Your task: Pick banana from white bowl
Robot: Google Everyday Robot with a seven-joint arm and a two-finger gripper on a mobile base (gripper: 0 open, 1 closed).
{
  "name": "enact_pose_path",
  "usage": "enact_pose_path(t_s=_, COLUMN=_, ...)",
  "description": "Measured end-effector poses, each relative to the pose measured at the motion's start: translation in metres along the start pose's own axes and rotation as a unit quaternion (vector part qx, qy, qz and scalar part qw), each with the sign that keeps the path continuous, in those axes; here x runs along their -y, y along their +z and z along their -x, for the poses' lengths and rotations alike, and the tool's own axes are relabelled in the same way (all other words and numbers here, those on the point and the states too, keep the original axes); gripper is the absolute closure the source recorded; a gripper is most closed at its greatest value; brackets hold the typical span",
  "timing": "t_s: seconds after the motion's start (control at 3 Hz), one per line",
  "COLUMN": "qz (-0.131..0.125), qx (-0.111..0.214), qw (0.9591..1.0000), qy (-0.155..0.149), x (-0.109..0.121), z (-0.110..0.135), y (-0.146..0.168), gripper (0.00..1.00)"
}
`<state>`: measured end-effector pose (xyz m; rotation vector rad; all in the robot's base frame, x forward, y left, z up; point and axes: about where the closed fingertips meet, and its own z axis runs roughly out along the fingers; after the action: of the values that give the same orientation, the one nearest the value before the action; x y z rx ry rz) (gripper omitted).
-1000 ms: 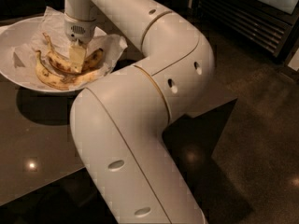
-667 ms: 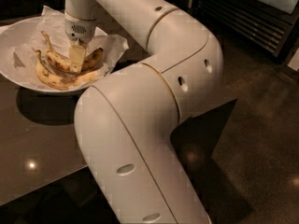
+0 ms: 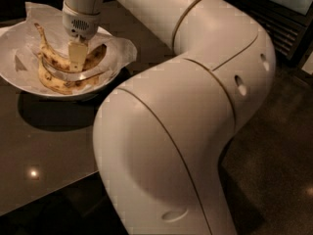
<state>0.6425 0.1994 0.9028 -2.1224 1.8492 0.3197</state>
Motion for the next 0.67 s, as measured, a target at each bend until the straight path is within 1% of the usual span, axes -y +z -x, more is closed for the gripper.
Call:
enact_pose_path(t_s=0.33, qz=-0.024, qx=-0.005, qw=0.9994, qy=-0.022, x=-0.0211, z=0.0154, y=-0.0269, gripper=1.0)
enact_pose_path(t_s=0.67, qz=-0.025, qx=-0.004, qw=0.9994, qy=-0.023, x=-0.0216, z=0.0154, y=-0.0283, gripper=1.0)
